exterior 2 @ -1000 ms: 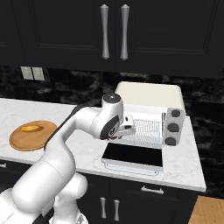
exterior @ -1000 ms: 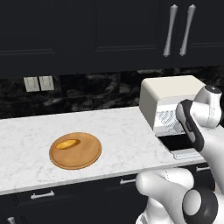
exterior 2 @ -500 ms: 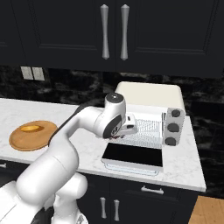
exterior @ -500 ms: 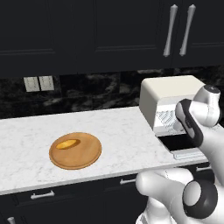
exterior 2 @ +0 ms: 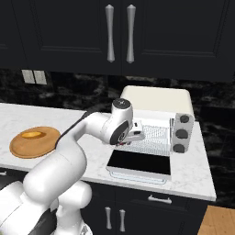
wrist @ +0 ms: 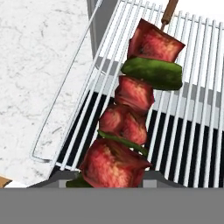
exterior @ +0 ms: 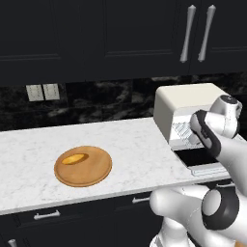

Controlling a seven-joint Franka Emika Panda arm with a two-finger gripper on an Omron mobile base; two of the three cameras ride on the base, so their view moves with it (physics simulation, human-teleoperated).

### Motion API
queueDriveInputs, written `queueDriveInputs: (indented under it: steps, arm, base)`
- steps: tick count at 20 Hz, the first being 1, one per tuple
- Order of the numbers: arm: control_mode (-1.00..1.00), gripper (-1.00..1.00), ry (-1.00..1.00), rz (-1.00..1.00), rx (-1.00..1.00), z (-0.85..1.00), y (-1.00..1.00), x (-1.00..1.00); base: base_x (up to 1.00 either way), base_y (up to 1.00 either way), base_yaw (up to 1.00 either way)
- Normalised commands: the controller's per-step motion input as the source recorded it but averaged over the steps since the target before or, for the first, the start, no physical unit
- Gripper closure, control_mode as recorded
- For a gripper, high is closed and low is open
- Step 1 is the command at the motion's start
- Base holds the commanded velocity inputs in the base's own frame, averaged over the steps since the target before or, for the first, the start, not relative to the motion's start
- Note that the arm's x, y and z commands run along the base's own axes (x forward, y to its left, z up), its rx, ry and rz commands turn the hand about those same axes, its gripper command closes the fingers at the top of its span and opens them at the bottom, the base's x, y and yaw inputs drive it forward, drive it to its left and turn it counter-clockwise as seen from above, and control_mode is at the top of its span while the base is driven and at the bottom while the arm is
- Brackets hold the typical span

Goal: Pick up the kebab skewer and baguette bread, and place them inside the toaster oven. Close the toaster oven door and start by setting the timer.

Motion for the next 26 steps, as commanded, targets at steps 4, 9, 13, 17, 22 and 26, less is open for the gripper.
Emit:
queueDriveInputs:
  steps: [4,9,13,17,22,26]
  arm:
    - [-1.0,1.0,0.0,0.0,0.0,-0.17,0.0,0.03]
    - [-1.0,1.0,0.0,0.0,0.0,-0.16,0.0,0.0]
    - [-1.0,1.0,0.0,0.0,0.0,0.0,0.0,0.0]
    - [-1.0,1.0,0.0,0.0,0.0,0.0,0.0,0.16]
    - [-1.0,1.0,0.0,0.0,0.0,0.0,0.0,0.18]
    - [-1.0,1.0,0.0,0.0,0.0,-0.04,0.0,0.17]
  base:
    - [0.0,0.0,0.0]
    - [0.0,0.0,0.0]
    - [0.0,0.0,0.0]
    - [0.0,0.0,0.0]
    - [0.0,0.0,0.0]
    - [0.0,0.0,0.0]
